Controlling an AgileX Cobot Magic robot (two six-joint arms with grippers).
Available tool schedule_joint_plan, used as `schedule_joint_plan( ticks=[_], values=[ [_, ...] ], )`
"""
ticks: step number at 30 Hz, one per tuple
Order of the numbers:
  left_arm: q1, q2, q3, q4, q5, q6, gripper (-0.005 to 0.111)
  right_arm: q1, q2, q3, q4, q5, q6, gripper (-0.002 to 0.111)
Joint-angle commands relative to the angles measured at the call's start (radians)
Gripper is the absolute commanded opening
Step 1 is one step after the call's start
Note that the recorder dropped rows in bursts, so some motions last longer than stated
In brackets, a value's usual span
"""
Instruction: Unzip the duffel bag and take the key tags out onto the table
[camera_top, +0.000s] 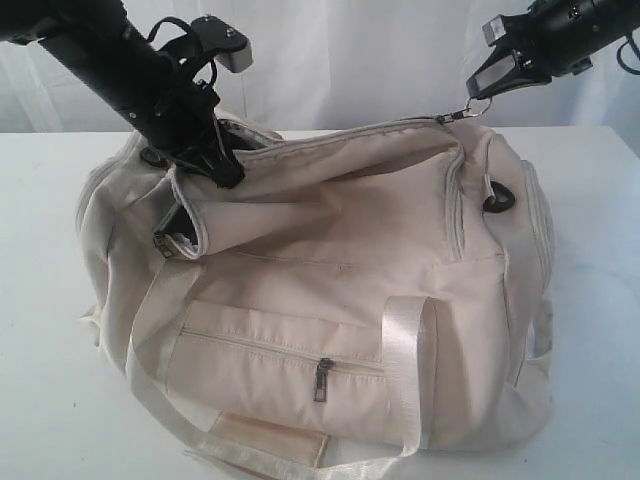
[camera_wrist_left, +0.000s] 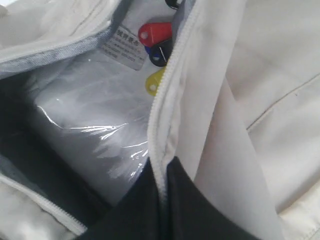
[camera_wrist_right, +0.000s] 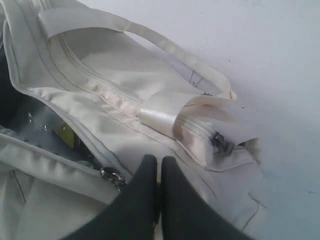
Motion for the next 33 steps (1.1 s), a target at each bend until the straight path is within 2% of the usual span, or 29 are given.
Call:
schedule_joint_plan(
  ticks=[1,22,33],
  values=[
    [0.0,-0.019,-0.02,0.031,0.025,-0.025,0.0,-0.019,-0.034,0.042,-0.027,-0.004,0.013,0.0],
    [0.0,-0.019,-0.02,0.033,0.033,-0.049,0.0,-0.017,-0.257,0.497,0.029,-0.004,-0.035,0.0],
    [0.0,-0.019,-0.02,0.033,0.027,-0.046,0.0,-0.017,-0.385,0.755,0.135,-0.113,-0.123,0.0]
  ],
)
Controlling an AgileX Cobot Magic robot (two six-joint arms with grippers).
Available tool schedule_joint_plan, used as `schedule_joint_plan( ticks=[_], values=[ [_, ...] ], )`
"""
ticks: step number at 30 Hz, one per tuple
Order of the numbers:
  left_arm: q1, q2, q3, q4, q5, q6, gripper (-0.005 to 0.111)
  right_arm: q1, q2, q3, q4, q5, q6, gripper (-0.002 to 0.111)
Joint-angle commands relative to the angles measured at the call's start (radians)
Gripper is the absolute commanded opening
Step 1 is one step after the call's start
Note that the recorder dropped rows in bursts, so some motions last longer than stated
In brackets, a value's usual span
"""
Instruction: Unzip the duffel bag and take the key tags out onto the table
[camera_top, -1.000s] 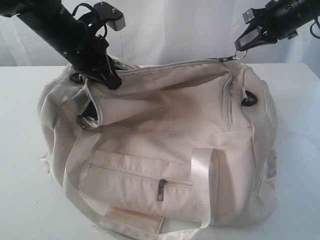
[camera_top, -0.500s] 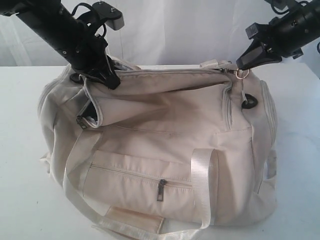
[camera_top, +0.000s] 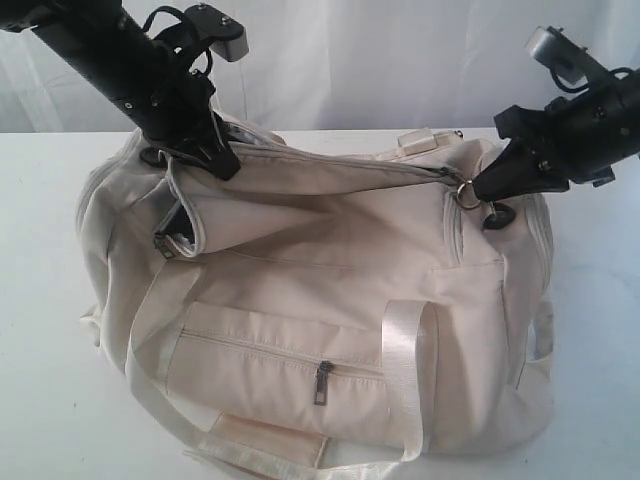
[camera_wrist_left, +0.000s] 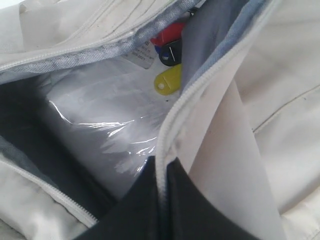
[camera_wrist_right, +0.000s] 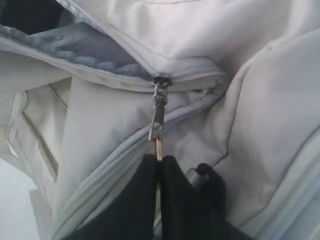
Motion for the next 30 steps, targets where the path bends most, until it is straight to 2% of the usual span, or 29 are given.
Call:
schedule_joint_plan(
  ticks=[1,7,9,11,17,22,24,27,30],
  values=[
    [0.0,-0.012,-0.004,0.009,0.022,-0.003,0.0,-0.01,-0.047,0.069,0.03,-0.023,-0.047,0.0],
    [0.0,-0.012,-0.004,0.001,0.028,-0.003,0.0,-0.01,-0.055,0.072,0.051,-0.121,-0.047,0.0],
    [0.0,-0.012,-0.004,0.001,0.04,-0.003,0.006,-0.01,-0.055,0.072,0.056,-0.156,-0.047,0.0],
    [0.0,-0.012,-0.004,-0.001,0.057,-0.003,0.017,-0.01,-0.055,0.065,0.063,-0.208,-0.047,0.0],
    [-0.002,-0.012,-0.004,-0.005,0.109,-0.003,0.069,-0.01,-0.055,-0.001,0.09,-0.305,-0.05,0.0],
    [-0.002,-0.052,-0.067,-0.215,0.036,0.056,0.065,-0.01,-0.055,-0.078,0.096,-0.293,-0.067,0.0],
    [-0.002,-0.055,-0.115,-0.305,0.024,0.158,0.065,-0.01,-0.055,-0.084,0.112,-0.285,-0.071,0.0],
    [-0.006,-0.05,-0.118,-0.447,-0.008,0.367,0.066,-0.01,-0.051,-0.084,0.142,-0.25,-0.101,0.0],
    [-0.066,0.005,-0.118,-0.557,-0.067,0.592,0.066,-0.01,-0.051,-0.084,0.161,-0.244,-0.116,0.0]
  ],
)
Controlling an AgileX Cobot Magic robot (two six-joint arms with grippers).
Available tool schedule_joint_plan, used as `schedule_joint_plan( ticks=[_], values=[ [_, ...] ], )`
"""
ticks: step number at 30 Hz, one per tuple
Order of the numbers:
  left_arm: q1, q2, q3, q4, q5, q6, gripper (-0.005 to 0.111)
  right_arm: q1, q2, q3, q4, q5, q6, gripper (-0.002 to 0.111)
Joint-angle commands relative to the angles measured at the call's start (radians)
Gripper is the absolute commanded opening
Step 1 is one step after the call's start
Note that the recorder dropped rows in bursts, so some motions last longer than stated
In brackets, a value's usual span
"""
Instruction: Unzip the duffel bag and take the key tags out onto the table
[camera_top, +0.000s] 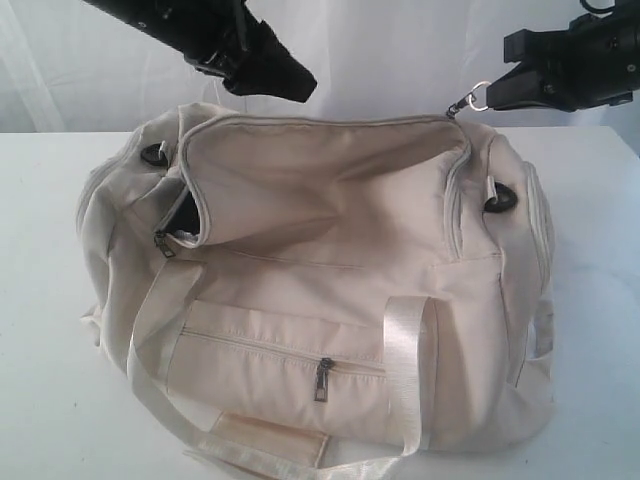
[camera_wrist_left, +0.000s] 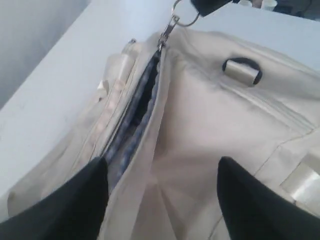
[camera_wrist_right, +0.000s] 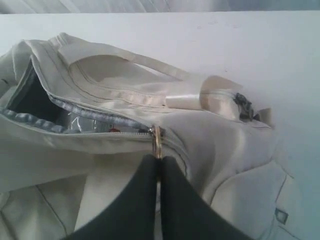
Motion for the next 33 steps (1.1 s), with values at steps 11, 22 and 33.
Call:
schedule_joint_plan(
  ticks=[11,22,33],
  values=[
    [-0.303,0.252,-0.005,-0.127,-0.618,0.399,0.066,-0.006,-0.006,-0.009,0.026,0.015,-0.029,0.0],
    [-0.317,0.292,-0.005,-0.127,-0.713,0.375,0.025,-0.006,-0.006,-0.009,0.024,0.016,-0.029,0.0],
    [-0.266,0.232,-0.005,-0.125,-0.621,0.34,0.0,-0.006,-0.006,-0.009,0.006,0.026,-0.029,0.0]
  ],
)
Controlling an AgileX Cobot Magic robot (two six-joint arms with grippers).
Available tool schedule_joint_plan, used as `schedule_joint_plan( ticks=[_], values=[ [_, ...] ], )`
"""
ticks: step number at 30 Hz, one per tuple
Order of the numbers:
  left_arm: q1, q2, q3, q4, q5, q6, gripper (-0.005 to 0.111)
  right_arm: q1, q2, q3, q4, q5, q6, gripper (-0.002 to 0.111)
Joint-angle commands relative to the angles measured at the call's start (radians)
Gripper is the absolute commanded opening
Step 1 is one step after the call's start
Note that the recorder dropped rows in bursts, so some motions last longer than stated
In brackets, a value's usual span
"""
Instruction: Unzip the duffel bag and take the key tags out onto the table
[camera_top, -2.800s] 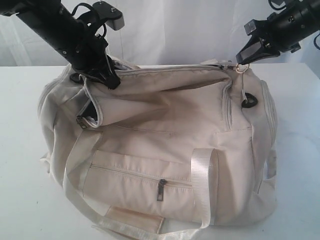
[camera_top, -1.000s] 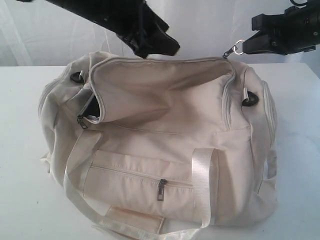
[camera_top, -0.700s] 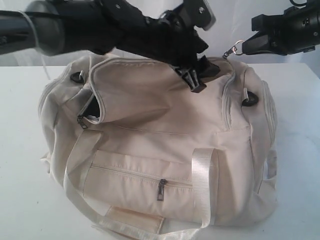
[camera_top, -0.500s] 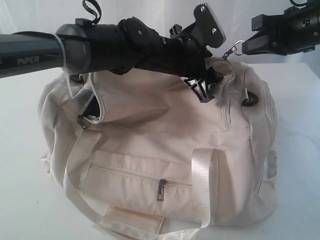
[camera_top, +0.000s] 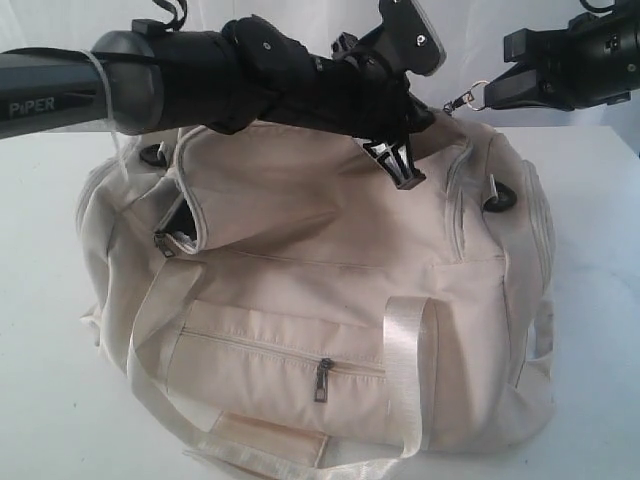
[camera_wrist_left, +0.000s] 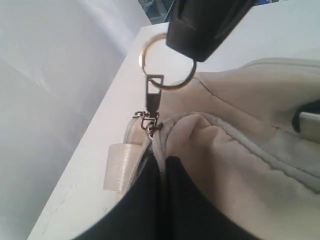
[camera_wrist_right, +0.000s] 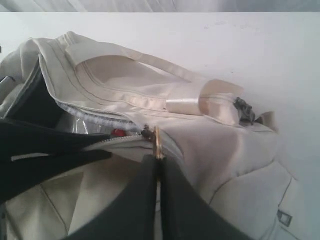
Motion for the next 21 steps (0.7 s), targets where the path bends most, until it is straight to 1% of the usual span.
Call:
schedule_joint_plan(
  ticks=[1,5,8,13,21],
  values=[
    [0.046,-0.028,-0.003,-0.021,0.044,-0.052,0.0,-0.006,-0.006,-0.009,-0.006,0.014,-0.012,0.0],
    [0.094,-0.028,-0.003,-0.021,0.133,-0.07,0.0,-0.006,-0.006,-0.009,-0.046,0.017,0.014,0.0],
    [0.112,-0.028,-0.003,-0.017,0.153,-0.119,0.0,-0.006,-0.006,-0.009,-0.088,0.037,0.046,0.0],
    [0.119,-0.026,-0.003,-0.017,0.15,-0.123,0.0,-0.006,-0.006,-0.009,-0.097,0.14,0.05,0.0],
    [0.119,-0.024,-0.003,-0.015,0.148,-0.135,0.0,-0.006,-0.026,0.052,-0.104,0.22,0.06,0.0]
  ],
)
